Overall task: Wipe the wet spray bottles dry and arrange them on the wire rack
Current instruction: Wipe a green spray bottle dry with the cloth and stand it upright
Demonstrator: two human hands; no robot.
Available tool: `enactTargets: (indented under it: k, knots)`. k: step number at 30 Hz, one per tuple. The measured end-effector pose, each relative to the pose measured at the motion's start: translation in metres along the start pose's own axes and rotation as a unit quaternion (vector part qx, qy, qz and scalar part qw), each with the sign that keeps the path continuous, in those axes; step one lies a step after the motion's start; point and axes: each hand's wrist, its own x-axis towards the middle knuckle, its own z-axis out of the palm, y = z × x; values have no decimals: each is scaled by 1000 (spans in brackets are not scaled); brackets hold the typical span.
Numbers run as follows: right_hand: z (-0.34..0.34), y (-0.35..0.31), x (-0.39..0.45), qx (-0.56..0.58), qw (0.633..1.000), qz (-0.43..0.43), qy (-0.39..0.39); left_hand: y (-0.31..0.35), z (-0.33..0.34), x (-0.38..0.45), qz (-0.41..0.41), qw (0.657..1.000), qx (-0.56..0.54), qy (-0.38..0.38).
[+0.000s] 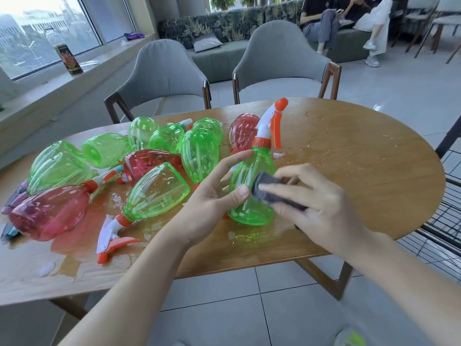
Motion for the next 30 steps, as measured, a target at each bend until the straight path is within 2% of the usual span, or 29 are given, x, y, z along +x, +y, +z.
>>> enactTargets:
  k: [3,5,12,16,20,27,30]
  knots:
    - [-1,6,14,3,995,71,75,0,-3,0,11,1000,18,-6]
    - [-1,8,15,30,990,103,93,-2,-5,0,10,1000,20,-9]
    - [5,0,2,46,996,65,47,-4,3,0,10,998,-59,32]
    - [-3,3,8,39,993,90,63,-4,7,-1,10,996,-83,10]
    - [-8,2,9,67,988,124,67,-3,14,-2,2,998,-67,20]
    - [1,-8,-7,51,997,59,20,12,14,-2,5,998,32,44]
    - [13,-10,2,38,997,51,31,23,2,2,-15,995,79,63]
